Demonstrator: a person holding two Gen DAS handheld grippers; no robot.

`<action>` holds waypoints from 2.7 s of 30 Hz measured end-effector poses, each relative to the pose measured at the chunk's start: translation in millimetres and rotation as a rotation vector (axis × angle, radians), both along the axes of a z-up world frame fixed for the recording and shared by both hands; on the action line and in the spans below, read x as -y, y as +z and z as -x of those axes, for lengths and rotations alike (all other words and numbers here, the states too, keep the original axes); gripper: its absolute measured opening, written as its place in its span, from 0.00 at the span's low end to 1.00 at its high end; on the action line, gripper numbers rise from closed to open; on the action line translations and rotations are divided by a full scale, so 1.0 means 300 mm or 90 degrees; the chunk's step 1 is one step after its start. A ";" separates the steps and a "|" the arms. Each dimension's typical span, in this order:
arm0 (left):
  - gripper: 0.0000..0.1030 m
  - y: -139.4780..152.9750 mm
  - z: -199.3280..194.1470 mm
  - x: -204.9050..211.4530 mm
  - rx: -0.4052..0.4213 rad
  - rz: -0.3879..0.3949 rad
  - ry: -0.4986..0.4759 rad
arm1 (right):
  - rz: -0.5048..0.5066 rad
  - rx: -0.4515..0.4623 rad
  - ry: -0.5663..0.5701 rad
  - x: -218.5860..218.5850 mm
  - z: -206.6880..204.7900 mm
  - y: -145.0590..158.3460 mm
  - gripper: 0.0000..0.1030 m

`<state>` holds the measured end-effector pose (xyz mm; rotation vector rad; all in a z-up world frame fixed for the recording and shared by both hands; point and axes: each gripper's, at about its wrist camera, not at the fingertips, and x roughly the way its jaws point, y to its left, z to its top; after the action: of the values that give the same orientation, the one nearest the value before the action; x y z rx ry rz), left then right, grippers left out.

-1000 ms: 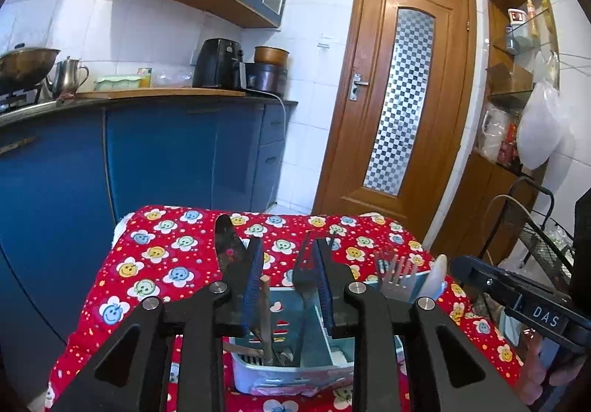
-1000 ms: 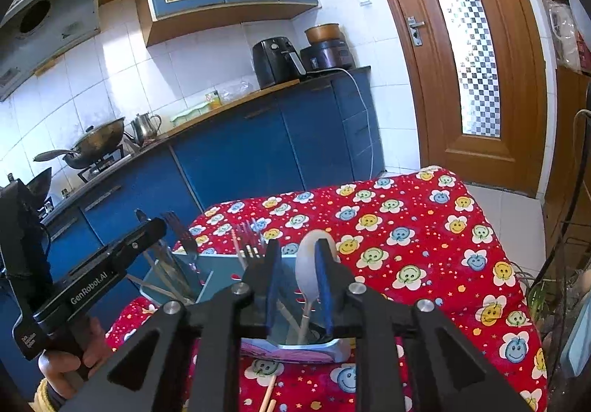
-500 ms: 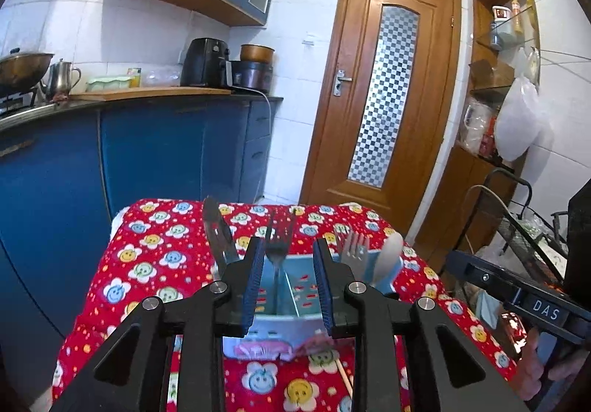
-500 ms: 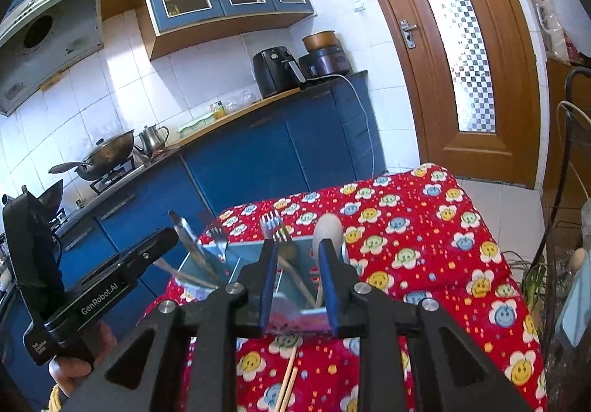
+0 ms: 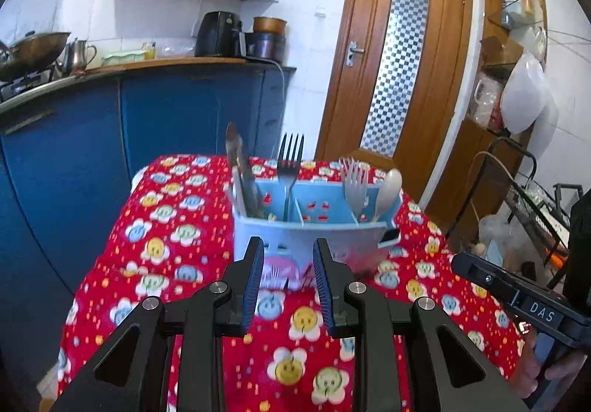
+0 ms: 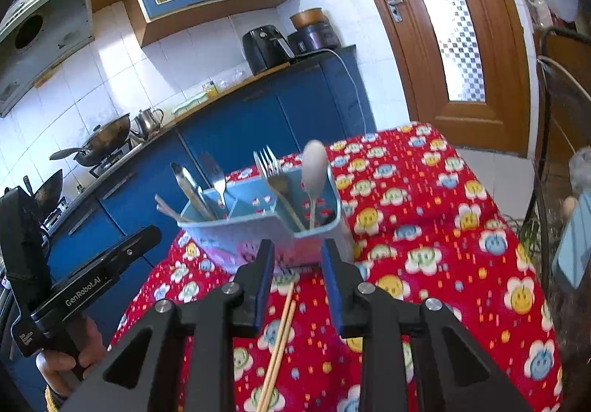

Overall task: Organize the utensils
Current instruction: 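Move both tools back from the caddy toward the last chopstick on the cloth, then lower the right tool over the wooden chopstick lying on the cloth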

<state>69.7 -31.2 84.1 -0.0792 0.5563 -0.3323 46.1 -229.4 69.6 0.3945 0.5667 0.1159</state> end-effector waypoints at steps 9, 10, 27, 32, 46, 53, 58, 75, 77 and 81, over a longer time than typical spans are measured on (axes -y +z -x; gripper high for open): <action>0.27 -0.079 0.056 -0.021 -0.044 -0.015 0.009 | -0.008 -0.047 0.005 -0.014 0.059 -0.098 0.29; 0.27 -0.090 0.060 -0.022 -0.051 -0.018 0.005 | -0.009 -0.052 0.005 -0.015 0.061 -0.107 0.29; 0.27 -0.228 0.072 -0.074 -0.108 -0.079 0.041 | 0.017 -0.150 0.069 -0.110 0.039 -0.222 0.34; 0.27 -0.232 0.081 -0.105 -0.109 -0.072 0.048 | 0.059 -0.174 0.084 -0.157 0.023 -0.230 0.34; 0.27 -0.244 0.088 -0.142 -0.108 -0.031 0.041 | 0.064 -0.254 0.128 -0.205 -0.035 -0.234 0.19; 0.27 -0.249 0.087 -0.146 -0.110 -0.023 0.039 | 0.080 -0.274 0.132 -0.221 -0.041 -0.238 0.11; 0.27 -0.248 0.093 -0.145 -0.109 -0.018 0.036 | 0.091 -0.291 0.135 -0.222 -0.046 -0.236 0.10; 0.27 -0.248 0.100 -0.163 -0.110 0.005 0.026 | 0.164 -0.401 0.186 -0.292 -0.146 -0.230 0.09; 0.27 -0.245 0.105 -0.158 -0.108 0.005 0.022 | 0.165 -0.405 0.187 -0.296 -0.154 -0.231 0.09; 0.27 -0.236 0.110 -0.141 -0.106 0.002 0.015 | 0.163 -0.376 0.186 -0.296 -0.138 -0.230 0.10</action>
<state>36.7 11.3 13.5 -0.1170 0.7196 -0.3050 87.5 -140.6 0.5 0.0853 1.2090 0.2064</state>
